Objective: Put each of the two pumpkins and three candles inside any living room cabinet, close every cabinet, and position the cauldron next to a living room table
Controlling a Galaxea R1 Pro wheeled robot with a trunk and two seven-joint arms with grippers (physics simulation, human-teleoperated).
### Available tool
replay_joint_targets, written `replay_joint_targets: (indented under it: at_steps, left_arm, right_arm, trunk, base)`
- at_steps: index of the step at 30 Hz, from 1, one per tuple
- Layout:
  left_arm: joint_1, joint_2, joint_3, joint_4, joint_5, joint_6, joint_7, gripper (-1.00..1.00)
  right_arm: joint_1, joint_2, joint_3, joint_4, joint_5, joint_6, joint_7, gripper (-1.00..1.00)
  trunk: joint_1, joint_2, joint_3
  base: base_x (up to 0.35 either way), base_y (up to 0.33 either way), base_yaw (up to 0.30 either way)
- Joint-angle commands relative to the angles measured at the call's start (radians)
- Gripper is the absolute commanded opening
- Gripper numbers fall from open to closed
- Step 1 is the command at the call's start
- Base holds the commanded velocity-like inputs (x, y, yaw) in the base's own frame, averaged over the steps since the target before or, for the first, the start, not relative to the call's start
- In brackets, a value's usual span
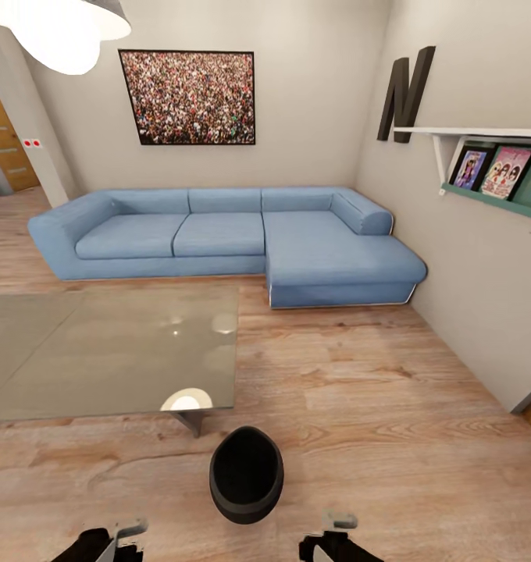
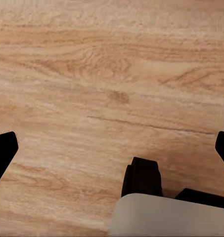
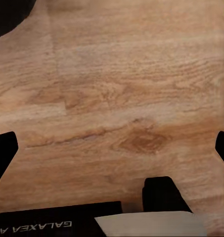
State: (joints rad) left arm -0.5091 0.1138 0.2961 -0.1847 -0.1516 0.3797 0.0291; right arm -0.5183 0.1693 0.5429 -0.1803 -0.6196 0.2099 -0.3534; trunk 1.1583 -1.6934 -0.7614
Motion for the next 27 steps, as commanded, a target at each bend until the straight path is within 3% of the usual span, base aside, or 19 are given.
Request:
replay_joint_targets:
  at_steps: [1, 4, 10, 19, 27]
  left_arm:
    - [0.013, 0.0, 0.0, 0.001, -0.001, -0.014, 0.0, 1.0]
    - [0.053, 0.0, 0.0, 0.02, -0.002, -0.069, 0.0, 1.0]
    - [0.067, 0.0, 0.0, 0.125, -0.004, -0.19, 0.001, 1.0]
    - [0.113, -0.001, -0.002, 0.15, -0.005, -0.248, 0.048, 1.0]
    - [0.143, 0.0, -0.002, 0.151, -0.005, -0.26, 0.052, 1.0]
  right_arm:
    - [0.006, 0.0, 0.0, 0.017, -0.001, -0.012, 0.001, 1.0]
    - [0.045, 0.0, 0.0, 0.041, -0.004, -0.047, 0.002, 1.0]
    - [0.109, -0.005, 0.0, 0.048, -0.003, -0.09, 0.002, 1.0]
    - [0.14, -0.105, 0.0, 0.062, -0.006, -0.14, 0.001, 1.0]
    - [0.141, -0.138, -0.012, 0.088, -0.012, -0.148, 0.002, 1.0]
  trunk:
    - [-0.004, 0.007, 0.003]
    - [-0.015, 0.028, 0.013]
    - [-0.038, 0.07, 0.031]
    - [-0.073, 0.133, 0.06]
    - [-0.104, 0.189, 0.085]
  base:
    - [0.0, 0.0, 0.0]
    - [0.0, 0.0, 0.0]
    - [0.0, 0.0, 0.0]
    - [0.0, 0.0, 0.0]
    - [0.0, 0.0, 0.0]
